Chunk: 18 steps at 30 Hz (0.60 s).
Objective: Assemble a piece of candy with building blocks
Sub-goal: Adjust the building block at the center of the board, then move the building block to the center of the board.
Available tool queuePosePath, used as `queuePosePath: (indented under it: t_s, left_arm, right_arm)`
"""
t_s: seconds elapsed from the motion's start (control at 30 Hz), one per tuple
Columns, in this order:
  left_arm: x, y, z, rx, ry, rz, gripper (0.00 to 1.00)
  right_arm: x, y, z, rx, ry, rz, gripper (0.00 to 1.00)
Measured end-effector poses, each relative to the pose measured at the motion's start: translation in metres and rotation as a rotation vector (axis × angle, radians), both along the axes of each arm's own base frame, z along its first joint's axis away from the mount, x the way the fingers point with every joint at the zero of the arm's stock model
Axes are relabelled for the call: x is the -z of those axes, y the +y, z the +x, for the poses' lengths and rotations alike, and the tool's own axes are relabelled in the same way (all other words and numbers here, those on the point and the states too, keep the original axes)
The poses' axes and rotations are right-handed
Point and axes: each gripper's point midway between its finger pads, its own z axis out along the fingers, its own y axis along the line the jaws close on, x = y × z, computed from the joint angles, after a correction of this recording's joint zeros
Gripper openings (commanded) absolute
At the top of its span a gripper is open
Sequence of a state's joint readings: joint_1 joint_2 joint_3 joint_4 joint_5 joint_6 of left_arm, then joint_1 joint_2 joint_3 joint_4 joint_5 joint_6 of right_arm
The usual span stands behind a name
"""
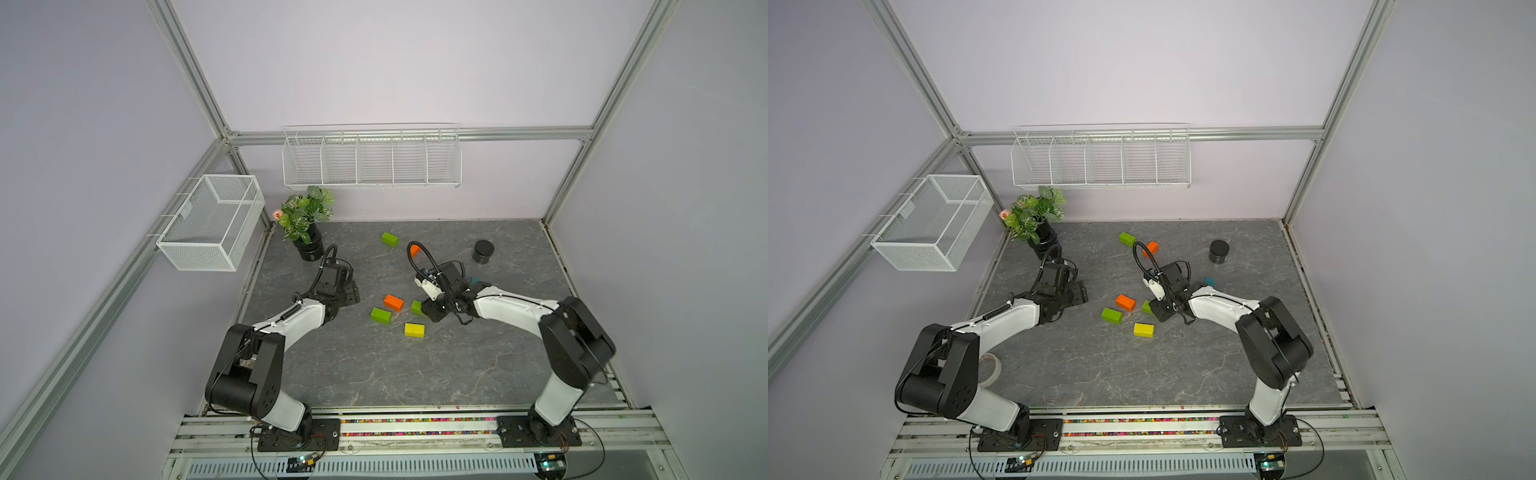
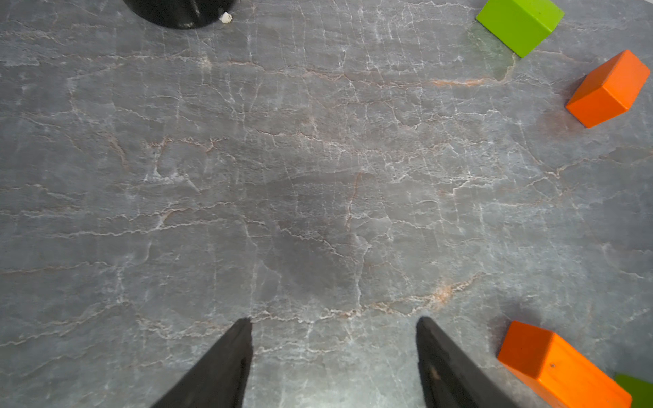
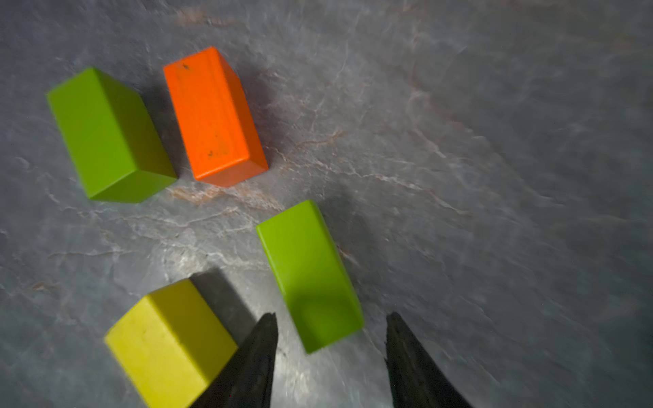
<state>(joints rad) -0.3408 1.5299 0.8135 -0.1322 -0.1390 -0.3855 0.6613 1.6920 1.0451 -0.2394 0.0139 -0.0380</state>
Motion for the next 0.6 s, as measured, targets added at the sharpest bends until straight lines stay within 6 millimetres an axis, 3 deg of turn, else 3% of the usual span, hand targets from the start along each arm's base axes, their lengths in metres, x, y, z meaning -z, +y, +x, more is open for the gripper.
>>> queuePosePath:
  t_s: [0.13,0.2,0.3,0.47,0.6]
  left_arm:
    - [0.0,0.0,0.0,0.0,-0.001,-0.002,0.73]
    - [-0.001,0.0,0.001,-0.002,-0.005,-0.004,0.73]
    - [-0.001,0.0,0.001,-0.003,-0.012,-0.007,0.73]
    - [-0.001,0.0,0.0,-0.005,-0.011,-0.009,0.69]
    - [0.003,-0.001,0.0,-0.003,-0.005,-0.015,0.64]
  right_arm:
    - [-0.06,0.014,-0.012,-0.028,-0.117,0.092,0.52]
    - [-0.072,0.023,-0.016,-0.048,-0.135,0.114,0.51]
    - [-0.055,0.033,-0.029,-0.08,-0.091,0.082,0.5]
    - [-0.006,0.031,-0.049,-0.085,0.048,-0.014,0.47]
    - [0.001,0.029,-0.057,-0.079,0.078,-0.013,0.48]
